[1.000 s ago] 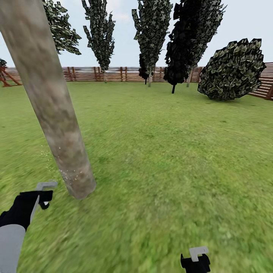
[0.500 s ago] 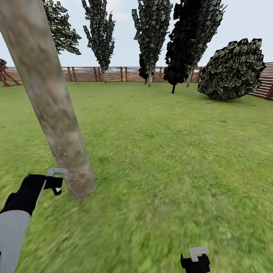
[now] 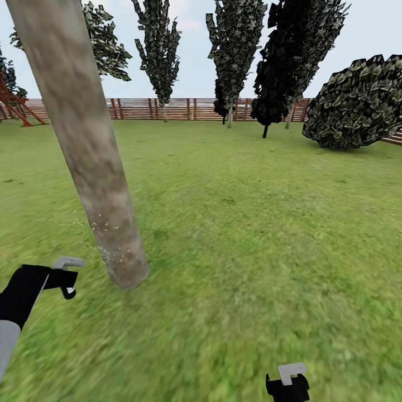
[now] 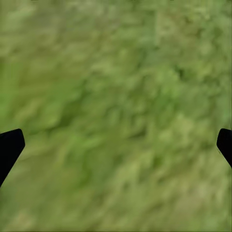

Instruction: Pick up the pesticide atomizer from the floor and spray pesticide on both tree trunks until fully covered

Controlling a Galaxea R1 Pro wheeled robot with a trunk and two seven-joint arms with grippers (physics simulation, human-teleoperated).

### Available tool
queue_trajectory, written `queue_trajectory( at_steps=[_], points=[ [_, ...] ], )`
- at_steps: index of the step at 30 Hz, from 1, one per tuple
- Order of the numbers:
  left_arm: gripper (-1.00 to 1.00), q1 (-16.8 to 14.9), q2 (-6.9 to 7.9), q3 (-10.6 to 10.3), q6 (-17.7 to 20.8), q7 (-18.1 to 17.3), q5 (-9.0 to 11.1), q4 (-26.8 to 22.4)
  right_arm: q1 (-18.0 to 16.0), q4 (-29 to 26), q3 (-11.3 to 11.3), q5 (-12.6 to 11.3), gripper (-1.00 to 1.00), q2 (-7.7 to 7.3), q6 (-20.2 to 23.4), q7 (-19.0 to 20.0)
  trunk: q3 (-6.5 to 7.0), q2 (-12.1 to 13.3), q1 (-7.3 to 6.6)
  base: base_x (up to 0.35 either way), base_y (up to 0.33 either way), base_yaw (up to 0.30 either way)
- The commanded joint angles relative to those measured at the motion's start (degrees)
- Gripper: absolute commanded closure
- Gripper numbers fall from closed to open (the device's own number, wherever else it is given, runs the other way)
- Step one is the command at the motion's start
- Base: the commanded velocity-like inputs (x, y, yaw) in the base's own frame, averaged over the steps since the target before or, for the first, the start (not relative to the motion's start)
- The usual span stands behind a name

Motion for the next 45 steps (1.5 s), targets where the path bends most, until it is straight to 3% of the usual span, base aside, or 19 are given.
queue_trajectory(
  at_steps=[1, 4, 24, 45],
  points=[
    [1.0, 0.0, -0.04, -0.62, 0.19, -0.54, -0.7, -0.08, -0.05, 0.1, -0.42, 0.6, -1.0, 0.0, -0.19, -0.23, -0.05, -0.02, -0.01, 0.068, -0.091, 0.001],
    [1.0, 0.06, -0.13, -1.85, 0.35, -0.41, -0.76, -0.08, -0.04, 0.11, -0.44, 0.6, -1.0, 0.0, -0.19, -0.23, -0.05, -0.02, -0.01, 0.129, -0.207, 0.0],
    [1.0, 0.07, -0.45, -1.63, 0.47, 0.09, -0.68, -0.08, -0.03, 0.12, -0.42, 0.6, -1.0, 0.0, -0.19, -0.23, -0.05, -0.02, -0.01, 0.067, -0.256, 0.008],
    [1.0, 0.12, -0.49, -1.02, 0.57, 0.88, -0.76, -0.07, 0.0, 0.12, -0.42, 0.6, -1.0, 0.08, -0.19, -0.23, -0.05, -0.02, -0.01, 0.156, -0.241, 0.206]
  ],
)
